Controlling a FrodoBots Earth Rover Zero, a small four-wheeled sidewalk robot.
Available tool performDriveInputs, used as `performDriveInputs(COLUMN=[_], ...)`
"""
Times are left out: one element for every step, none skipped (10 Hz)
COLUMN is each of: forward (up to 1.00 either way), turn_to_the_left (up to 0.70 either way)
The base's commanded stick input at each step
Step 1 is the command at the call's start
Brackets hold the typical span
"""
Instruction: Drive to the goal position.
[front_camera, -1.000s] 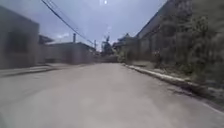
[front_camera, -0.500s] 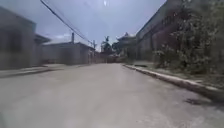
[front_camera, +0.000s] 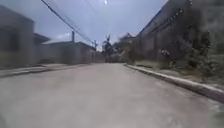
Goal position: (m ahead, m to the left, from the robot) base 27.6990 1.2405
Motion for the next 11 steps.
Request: performDriveInputs(forward=[0.85,0.85,0.85,0.85,0.85,0.85,0.85,0.85,0.85,0.85,0.85], turn_to_the_left=[0.0,-0.12,-0.34,-0.34,-0.34,-0.34,-0.27,-0.12,-0.07,-0.01,0.0])
